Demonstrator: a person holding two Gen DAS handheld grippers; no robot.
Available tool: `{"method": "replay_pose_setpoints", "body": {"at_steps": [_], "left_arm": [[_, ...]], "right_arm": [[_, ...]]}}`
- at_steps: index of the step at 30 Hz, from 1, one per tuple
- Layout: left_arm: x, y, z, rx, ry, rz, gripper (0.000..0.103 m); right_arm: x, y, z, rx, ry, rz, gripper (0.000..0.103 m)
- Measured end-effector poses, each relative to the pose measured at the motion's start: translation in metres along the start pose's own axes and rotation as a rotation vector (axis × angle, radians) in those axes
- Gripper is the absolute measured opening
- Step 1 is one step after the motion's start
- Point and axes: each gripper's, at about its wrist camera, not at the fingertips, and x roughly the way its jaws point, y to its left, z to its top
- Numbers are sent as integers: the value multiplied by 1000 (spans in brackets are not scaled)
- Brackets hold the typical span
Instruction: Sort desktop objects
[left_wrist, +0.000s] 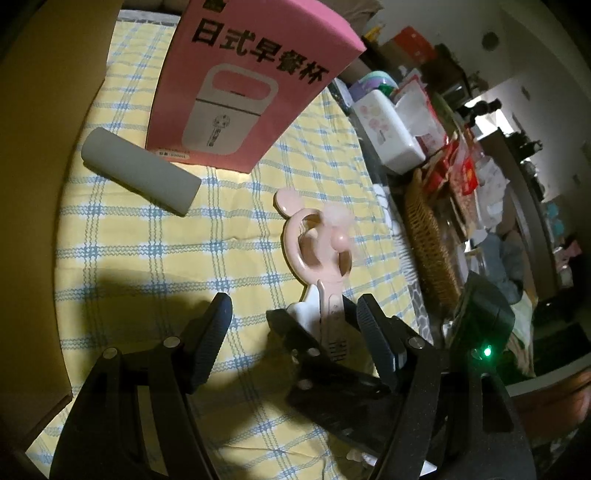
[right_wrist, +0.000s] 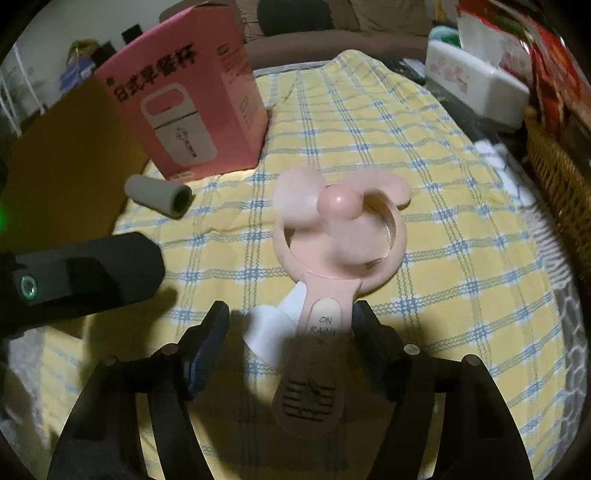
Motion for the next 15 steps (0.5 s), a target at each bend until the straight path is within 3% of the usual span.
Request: {"method": "replay_pose_setpoints", "body": {"at_steps": [2,4,6,15], "left_arm": [[1,6,-1,-22,-3,-1,73],[3,12,-2,-44,2,-8,73],[4,15,-2,-58,9,-13,73],[18,9,-1,-87,38,-54,76]], "right_arm": [[3,7,-1,-40,10,-38,71],[3,9,-2,-72,8,-62,62],[2,7,-3,-85,4,-59,61],[-15,-31,-11,114,-5,188,60]]}}
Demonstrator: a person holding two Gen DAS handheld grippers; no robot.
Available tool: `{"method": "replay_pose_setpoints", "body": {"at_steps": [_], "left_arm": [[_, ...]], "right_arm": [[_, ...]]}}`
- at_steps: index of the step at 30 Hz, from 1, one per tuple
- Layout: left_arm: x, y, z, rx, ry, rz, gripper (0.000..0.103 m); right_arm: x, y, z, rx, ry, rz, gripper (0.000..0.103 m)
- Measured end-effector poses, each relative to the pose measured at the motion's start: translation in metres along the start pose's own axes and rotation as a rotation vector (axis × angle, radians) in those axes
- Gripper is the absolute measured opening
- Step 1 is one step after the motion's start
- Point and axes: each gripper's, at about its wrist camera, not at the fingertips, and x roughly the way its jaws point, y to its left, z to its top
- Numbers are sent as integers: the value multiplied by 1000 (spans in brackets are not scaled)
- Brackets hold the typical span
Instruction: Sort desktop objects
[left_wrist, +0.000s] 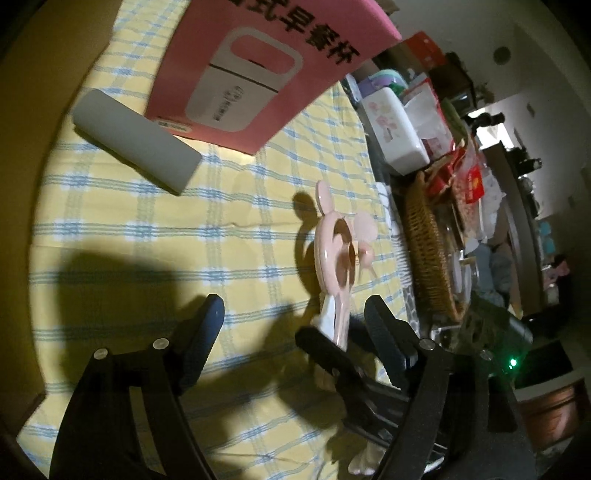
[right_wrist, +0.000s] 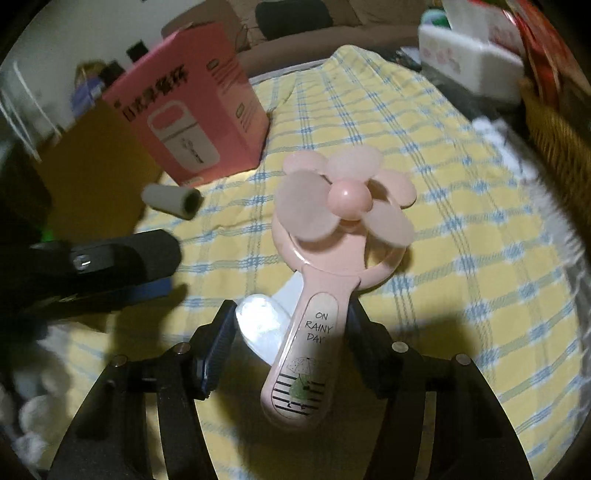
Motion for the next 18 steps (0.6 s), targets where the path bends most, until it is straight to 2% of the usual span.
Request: {"method": "replay_pose_setpoints", "body": {"at_steps": [3,9,12,14,17,18], "left_arm": [[12,-5,0,-1,16,0,77],[38,-21,-3,26,61,9,77],[40,-25,-2,33,42,32,65],[39,-25,-1,17,36,11,52],[38,-27,0,25,27,9,43],[38,-28,1,28,29,10,43]], "right_arm": [[-9,-10,-6,40,10,109,60],[-20,-8,-20,8,23,167,60],[-24,-6,-26,-16,27,180,61],[-24,-7,-28,-22,29,173,61],[-24,-8,-31,-20,30,178,61],[-23,-8,-31,-21,30,177,61]]}}
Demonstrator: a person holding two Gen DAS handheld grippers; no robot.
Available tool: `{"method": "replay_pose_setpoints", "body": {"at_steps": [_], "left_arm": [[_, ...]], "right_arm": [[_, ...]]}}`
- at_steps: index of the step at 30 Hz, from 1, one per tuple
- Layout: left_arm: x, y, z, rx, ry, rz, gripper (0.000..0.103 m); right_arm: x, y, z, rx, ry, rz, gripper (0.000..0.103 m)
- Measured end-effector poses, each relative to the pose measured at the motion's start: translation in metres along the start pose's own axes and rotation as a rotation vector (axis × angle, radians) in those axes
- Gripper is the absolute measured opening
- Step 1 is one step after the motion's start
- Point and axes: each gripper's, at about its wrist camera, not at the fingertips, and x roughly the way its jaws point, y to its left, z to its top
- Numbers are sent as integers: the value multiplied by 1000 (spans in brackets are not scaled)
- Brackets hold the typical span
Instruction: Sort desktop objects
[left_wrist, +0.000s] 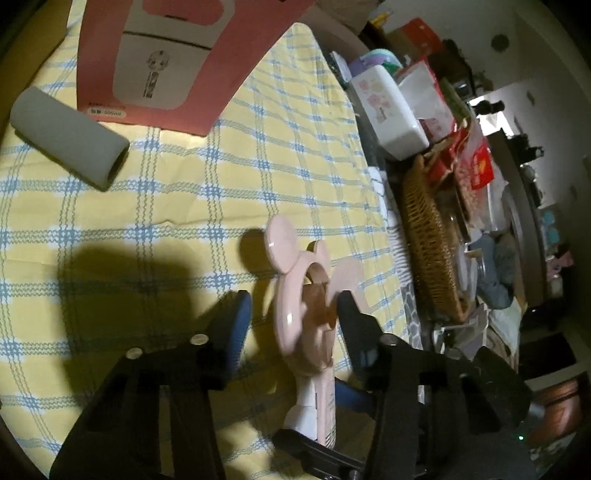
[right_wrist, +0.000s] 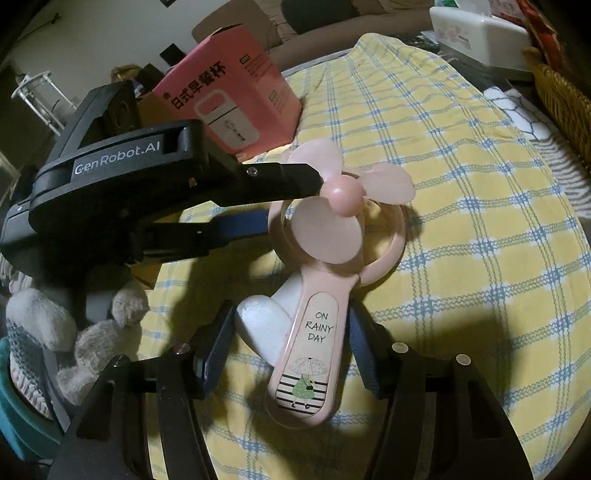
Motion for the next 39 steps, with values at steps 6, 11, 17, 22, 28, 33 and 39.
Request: {"method": "replay_pose_setpoints", "body": {"at_steps": [6,11,17,22,28,33,39], "left_arm": [[2,5,2,-45,15,-35,42],[-6,11,-3,-88,-5,-100,29],[-3,18,-9,-126,3,-113,30],[-18,13,-8,-157,-22,-151,26],[-56,-4,-3,-145,-67,-188,26],[-102,-16,4,-123,-126,-229,26],[-170,-16,16,-110,-210,-254,26]], "right_arm": [[-2,0,-2,4,-3,0,61],[-2,-3,1,20,-4,22,61],[1,2,2,25,2,13,61],[-8,9,3,35,-16,36,61],[-29,33,13,5,-54,41,61],[-50,67,28,-33,-96,54,61],[-68,126,53,-119,-127,60,61]]}}
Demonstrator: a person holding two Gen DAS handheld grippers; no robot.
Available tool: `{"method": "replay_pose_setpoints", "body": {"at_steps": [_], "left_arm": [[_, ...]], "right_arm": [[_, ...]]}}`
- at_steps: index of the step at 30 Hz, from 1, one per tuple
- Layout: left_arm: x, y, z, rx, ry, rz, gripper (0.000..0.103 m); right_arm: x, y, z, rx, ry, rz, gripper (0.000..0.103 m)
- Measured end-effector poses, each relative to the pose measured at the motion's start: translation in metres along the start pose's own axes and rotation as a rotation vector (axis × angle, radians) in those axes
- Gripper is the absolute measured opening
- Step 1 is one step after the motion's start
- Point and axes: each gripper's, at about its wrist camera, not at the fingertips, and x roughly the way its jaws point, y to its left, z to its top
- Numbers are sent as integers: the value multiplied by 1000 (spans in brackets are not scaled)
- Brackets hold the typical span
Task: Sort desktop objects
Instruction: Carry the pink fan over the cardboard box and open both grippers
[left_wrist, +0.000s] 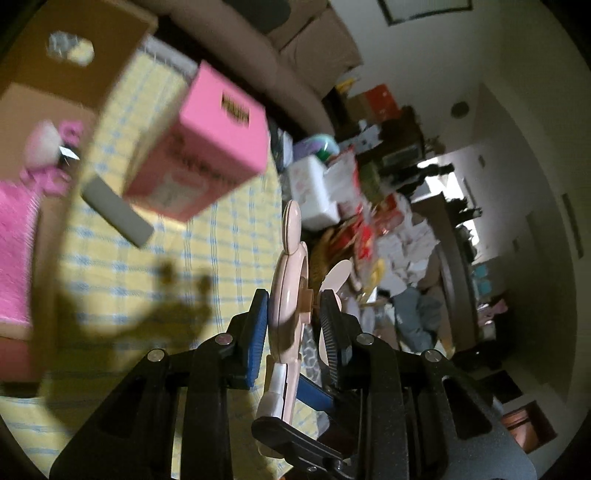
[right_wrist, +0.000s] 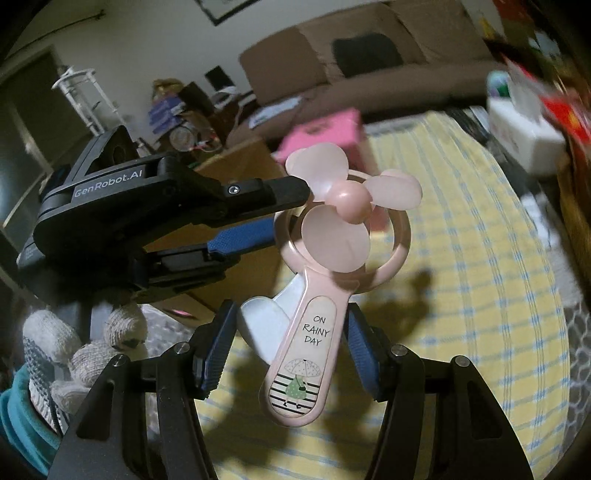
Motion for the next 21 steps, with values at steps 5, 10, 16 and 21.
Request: {"method": "replay_pose_setpoints", "body": {"at_steps": [5,10,16,21], "left_arm": [[-62,3,27,27,-76,26,26],[-112,24,51,33,-152,79,27],[-143,73,76,-29,-199,108,27],[-143,113,82,-77,-199,116,25]], "right_arm": [[12,49,25,-67,-11,38,61],[53,104,45,-126,8,83,61],[115,142,58,-169,64,83,61],[155,158,64,-221,121,51,60]]}}
